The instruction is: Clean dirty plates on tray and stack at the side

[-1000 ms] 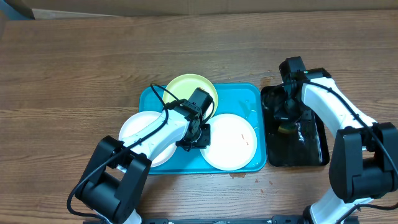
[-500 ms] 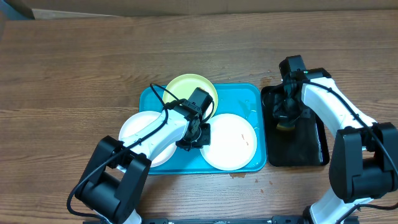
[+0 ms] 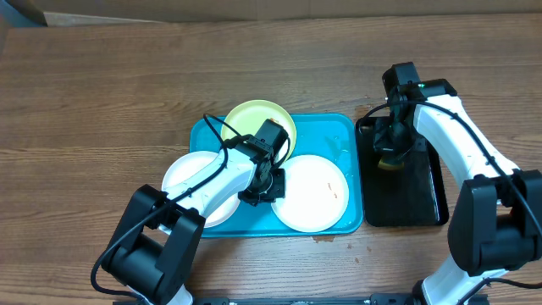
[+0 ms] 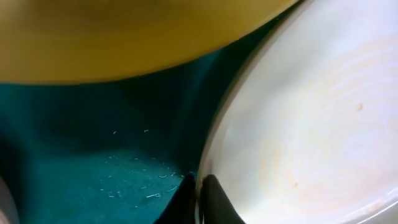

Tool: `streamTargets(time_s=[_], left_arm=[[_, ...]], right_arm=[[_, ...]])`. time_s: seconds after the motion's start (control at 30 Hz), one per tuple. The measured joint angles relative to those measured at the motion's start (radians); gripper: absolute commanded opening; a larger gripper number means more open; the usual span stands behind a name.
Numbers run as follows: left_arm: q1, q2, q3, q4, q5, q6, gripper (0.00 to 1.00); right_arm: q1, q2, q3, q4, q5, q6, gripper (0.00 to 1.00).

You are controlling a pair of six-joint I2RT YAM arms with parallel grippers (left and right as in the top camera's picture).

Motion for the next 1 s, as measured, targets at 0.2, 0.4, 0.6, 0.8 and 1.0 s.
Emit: streamTargets(time_s=[0.2,0.4,0.6,0.8,1.0], left_arm=[[0.003,0.0,0.006,0.001,0.002,0.0,0.04],[0.003,0.0,0.006,0.001,0.002,0.0,0.04],[0.003,0.0,0.006,0.001,0.003,0.0,0.04],[0.003,0.0,0.006,0.001,0.003,0.0,0.04],[0.003,0.0,0.006,0.0,0.003,0.0,0.04]], right_arm=[[0.0,0.0,0.0,-0.016,0.02,0.001,0.04],[0.003,0.0,0.0,-0.024,0.014,0.021,0.04],[0.03,0.0,0.0,-0.047,0.067,0.02,0.04],[0.035,0.0,0.0,-0.059,0.034,0.024,0.04],[0.039,0.0,0.0,-0.038,-0.131,-0.038,0.04]])
